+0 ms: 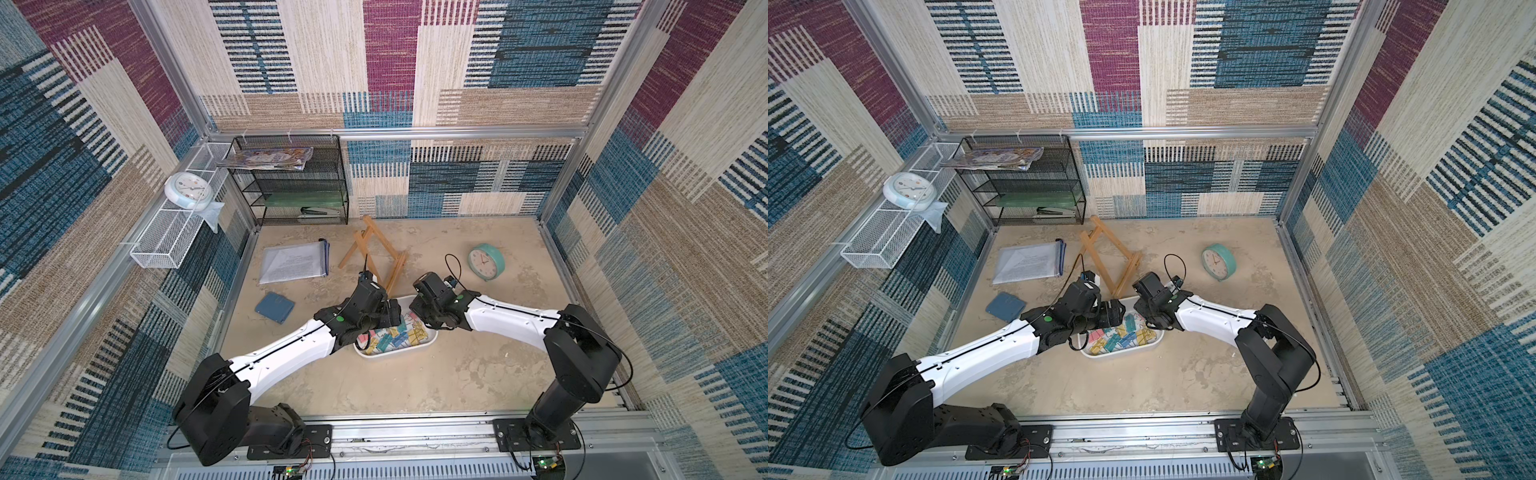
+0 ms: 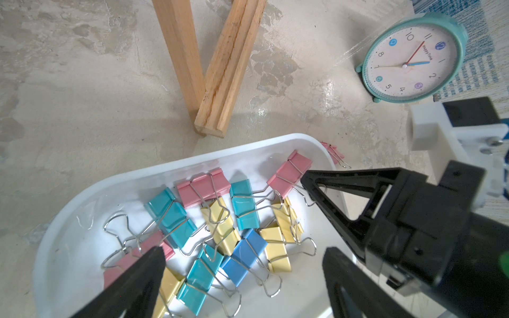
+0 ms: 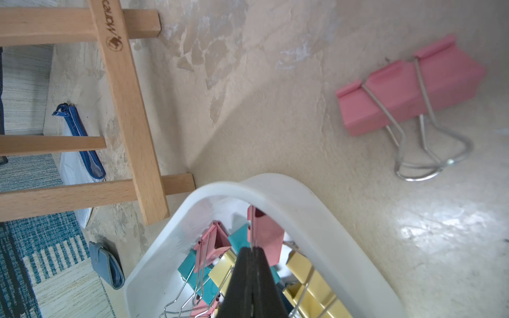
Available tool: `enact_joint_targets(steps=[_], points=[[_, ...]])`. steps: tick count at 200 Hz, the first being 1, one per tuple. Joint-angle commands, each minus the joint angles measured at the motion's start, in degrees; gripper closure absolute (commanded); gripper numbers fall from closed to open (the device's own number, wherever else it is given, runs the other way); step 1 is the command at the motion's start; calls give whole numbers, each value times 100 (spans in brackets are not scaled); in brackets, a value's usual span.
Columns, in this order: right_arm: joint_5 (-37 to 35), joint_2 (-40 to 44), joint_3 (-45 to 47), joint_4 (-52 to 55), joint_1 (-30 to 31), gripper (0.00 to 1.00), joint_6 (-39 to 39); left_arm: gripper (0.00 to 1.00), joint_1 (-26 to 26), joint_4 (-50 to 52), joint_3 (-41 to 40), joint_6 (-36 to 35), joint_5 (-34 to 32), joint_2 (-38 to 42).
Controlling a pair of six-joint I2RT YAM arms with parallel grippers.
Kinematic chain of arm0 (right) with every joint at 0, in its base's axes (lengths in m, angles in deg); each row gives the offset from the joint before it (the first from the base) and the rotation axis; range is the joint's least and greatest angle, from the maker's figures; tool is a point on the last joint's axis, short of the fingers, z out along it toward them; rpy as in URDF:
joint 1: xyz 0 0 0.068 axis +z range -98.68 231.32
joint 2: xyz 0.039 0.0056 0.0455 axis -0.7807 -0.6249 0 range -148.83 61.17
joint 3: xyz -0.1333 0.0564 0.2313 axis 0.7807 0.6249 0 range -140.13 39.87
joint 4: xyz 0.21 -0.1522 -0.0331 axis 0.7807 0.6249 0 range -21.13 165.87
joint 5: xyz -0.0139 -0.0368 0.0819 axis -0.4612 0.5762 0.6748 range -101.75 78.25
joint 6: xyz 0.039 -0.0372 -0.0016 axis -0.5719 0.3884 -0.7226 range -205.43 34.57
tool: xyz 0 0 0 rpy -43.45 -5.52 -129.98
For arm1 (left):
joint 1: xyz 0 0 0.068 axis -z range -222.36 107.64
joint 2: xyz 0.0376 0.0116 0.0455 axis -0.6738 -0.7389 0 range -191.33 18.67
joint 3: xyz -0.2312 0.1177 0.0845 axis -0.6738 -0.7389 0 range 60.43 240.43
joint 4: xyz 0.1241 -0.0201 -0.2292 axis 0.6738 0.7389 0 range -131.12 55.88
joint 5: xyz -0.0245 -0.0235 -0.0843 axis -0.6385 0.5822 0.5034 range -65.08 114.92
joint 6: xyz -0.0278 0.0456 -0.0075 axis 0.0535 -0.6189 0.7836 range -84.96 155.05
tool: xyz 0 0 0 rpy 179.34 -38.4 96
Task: Take out the binder clips from the storage box
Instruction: Pick up the binder clip from the storage box, then place the binder clip at the center of the board.
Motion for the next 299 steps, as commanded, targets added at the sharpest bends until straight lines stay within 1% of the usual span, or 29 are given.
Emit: enact_joint_targets(steps=[1, 35, 52, 77, 96, 111, 118, 127, 146, 159, 175, 197, 239, 251, 283, 299], points=[[-108, 74, -26, -244, 6, 98, 315, 6, -2, -61, 56, 25, 88, 39], [-282, 377, -37, -367, 5, 98, 648, 6, -9, -156, 70, 24, 241, 87], [-538, 621, -29, -238, 6, 99, 669, 6, -4, -231, 116, 20, 414, 75], [-1240, 1167, 191, 0, 8, 99, 423, 6, 28, -339, 283, 41, 669, -53], [-1932, 1714, 642, -20, -18, 100, 207, 5, 128, -360, 491, 22, 746, -278], [-2171, 2173, 1060, 7, -180, 100, -44, 5, 260, -370, 720, 4, 833, -549], [-2063, 2359, 1294, -52, -363, 100, -87, 5, 331, -370, 847, -21, 868, -697], [-1732, 2573, 1598, -198, -700, 100, -155, 5, 439, -370, 1025, -56, 921, -893], [-738, 2877, 2286, -583, -1519, 100, -372, 5, 659, -370, 1381, -81, 967, -1290], [-565, 3024, 2611, -827, -1807, 100, -429, 5, 778, -370, 1597, -68, 1015, -1512], [-564, 3107, 2837, -1014, -1946, 100, -521, 5, 885, -372, 1787, -39, 1038, -1731], [-394, 2950, 3011, -1329, -2106, 100, -653, 4, 949, -370, 1947, 19, 1086, -1960], [-159, 2347, 3112, -1891, -2142, 100, -1134, 4, 965, -298, 2006, 32, 1035, -2012], [-122, 2178, 3103, -2103, -2147, 100, -1147, 4, 965, -239, 2007, 22, 987, -2000], [-120, 1680, 2922, -2085, -2145, 100, -1320, 4, 959, -161, 1982, 39, 942, -2009], [48, 1401, 2912, -2333, -2140, 100, -1426, 4, 968, -143, 1972, 46, 917, -1995]])
